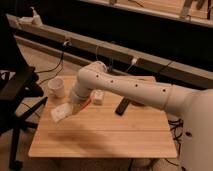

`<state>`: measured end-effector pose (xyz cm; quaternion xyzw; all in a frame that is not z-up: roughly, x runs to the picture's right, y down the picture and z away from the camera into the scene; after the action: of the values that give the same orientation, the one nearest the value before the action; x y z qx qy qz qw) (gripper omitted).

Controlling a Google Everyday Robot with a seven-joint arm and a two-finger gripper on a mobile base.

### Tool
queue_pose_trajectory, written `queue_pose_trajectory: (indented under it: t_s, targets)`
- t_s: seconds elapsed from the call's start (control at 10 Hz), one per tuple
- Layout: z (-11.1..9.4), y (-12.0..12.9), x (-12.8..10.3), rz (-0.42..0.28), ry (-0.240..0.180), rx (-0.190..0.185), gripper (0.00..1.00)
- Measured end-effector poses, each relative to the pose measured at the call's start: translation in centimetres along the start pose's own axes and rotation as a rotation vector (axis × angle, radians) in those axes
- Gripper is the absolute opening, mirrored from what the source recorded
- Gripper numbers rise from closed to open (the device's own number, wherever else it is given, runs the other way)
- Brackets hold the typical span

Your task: Place the white sponge in the ceramic bowl

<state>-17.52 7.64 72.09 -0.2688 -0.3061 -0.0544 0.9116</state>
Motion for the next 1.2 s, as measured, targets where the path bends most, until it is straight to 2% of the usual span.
queue_pose_trajectory:
  t_s: [0.1,0.3,0.4,0.5,0.9,1.2]
  targets:
    - [0.4,-0.8,-0.7,-0.002,-0.018,-0.001,0.25]
    - [1.2,-2.4,-1.3,0.001,-0.027,0.003,0.12]
    - [1.3,-2.8,-1.1,0.035,-0.028,0.013,0.03]
    - [1.1,-2.9,-0.6,0.071,-0.029,0.026,0.00]
    - [-2.1,-2.7,4.6,0.202,-0.023,0.093,0.00]
    - [-6.1,-1.2,10.9,0.325,-0.004,0.168,0.00]
